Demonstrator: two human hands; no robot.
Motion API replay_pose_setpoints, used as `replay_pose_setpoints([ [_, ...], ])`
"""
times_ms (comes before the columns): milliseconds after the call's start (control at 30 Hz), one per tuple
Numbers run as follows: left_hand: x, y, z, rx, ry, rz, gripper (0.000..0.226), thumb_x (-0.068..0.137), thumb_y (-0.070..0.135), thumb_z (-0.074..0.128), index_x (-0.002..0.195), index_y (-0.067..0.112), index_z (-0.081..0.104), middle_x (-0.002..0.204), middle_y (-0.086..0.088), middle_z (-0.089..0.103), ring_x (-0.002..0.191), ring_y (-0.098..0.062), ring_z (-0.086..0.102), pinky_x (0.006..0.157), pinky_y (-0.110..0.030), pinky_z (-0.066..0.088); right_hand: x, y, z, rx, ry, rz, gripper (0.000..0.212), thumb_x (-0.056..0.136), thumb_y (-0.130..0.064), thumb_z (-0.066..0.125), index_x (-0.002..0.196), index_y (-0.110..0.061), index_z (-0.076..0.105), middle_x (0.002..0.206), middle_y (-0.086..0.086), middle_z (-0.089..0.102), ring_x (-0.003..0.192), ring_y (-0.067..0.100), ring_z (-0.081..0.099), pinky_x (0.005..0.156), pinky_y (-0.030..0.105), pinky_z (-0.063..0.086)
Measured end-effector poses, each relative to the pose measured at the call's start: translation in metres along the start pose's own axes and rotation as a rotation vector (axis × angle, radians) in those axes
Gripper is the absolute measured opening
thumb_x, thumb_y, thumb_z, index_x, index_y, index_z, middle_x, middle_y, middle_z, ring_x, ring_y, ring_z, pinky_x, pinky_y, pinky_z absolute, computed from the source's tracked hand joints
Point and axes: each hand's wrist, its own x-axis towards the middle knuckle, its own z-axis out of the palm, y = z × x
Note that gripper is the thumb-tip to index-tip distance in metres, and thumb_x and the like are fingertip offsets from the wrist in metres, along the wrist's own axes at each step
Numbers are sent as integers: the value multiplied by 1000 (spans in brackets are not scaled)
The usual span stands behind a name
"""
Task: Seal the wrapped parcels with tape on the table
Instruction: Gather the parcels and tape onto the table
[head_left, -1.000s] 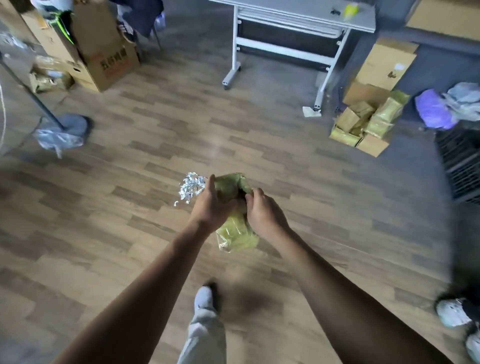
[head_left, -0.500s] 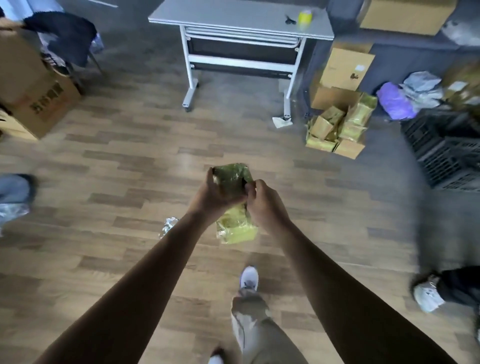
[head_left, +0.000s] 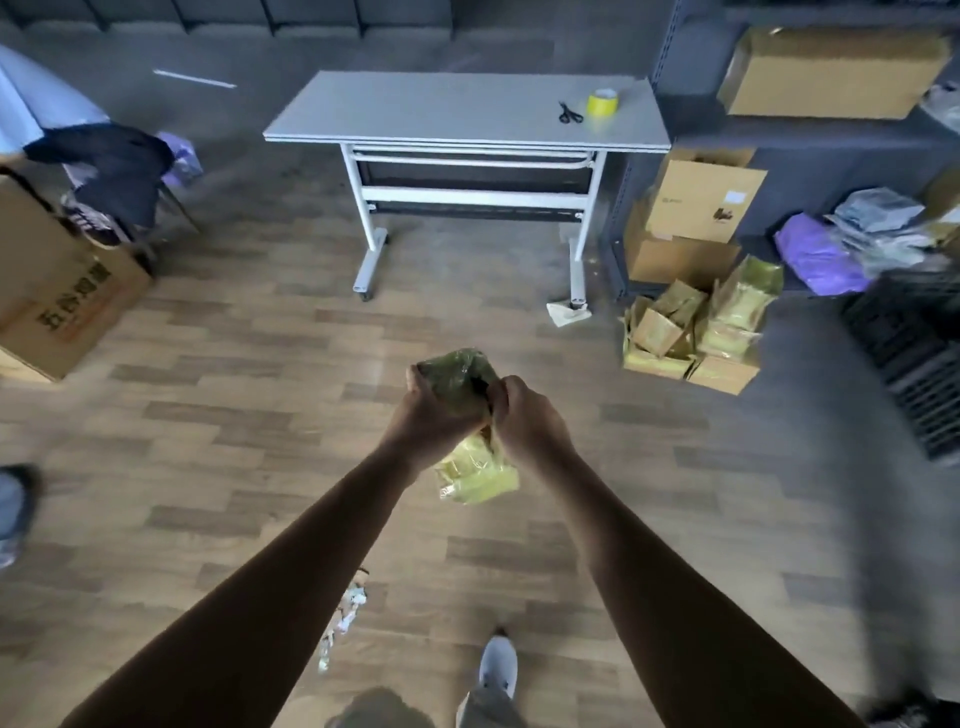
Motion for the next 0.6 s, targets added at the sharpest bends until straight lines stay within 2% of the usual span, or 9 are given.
replay_pose_setpoints([
  [100,44,17,10,-26,-3,-4,71,66,23,83,123,15,40,108,-3,58,94,-13,57,63,-20,44,43,7,-16,49,4,28,40,102,-45,30,111,-16,54,99,11,67,91,32,61,71,35,42],
  [167,76,23,17,-50,-17,-20,72,66,26,84,123,16,43,108,-2,60,96,-14,59,64,-21,45,71,15,-26,114,1,57,39,98,-51,36,112,-22,57,93,5,69,82,27,65,71,35,49],
  [233,105,31,23,-93,-39,-40,74,66,30,87,125,19,43,107,0,62,96,-13,61,67,-22,48,99,22,-36,156,4,75,37,96,-54,41,109,-25,58,85,-4,66,69,17,62,61,27,45],
  [267,121,35,26,-119,-43,-51,75,66,31,87,125,19,43,106,1,63,94,-11,61,68,-22,48,114,25,-40,171,3,83,36,96,-55,42,108,-25,59,85,-5,64,68,14,60,57,25,41],
  [367,176,46,36,-153,-34,-67,66,68,28,87,120,18,47,98,9,61,86,-2,59,68,-20,47,166,33,-49,234,-25,97,40,97,-52,39,106,-20,62,93,1,65,87,22,62,68,29,43],
  [433,219,55,41,-113,-46,-43,61,68,28,86,117,18,49,97,8,62,83,-3,59,66,-18,45,206,35,-53,282,-56,131,38,97,-50,42,103,-19,62,95,3,67,88,23,63,74,33,47],
  [500,264,66,44,-72,-73,-11,57,69,28,85,115,20,53,98,6,64,86,-8,60,66,-20,44,251,34,-57,344,-46,182,33,96,-47,47,102,-19,63,94,3,68,81,21,64,69,33,50],
  [600,330,86,47,-26,-102,12,47,70,27,84,107,25,54,92,11,63,82,-7,59,72,-24,47,318,31,-67,301,6,202,34,98,-40,49,107,-10,63,92,3,67,66,11,59,52,16,43],
])
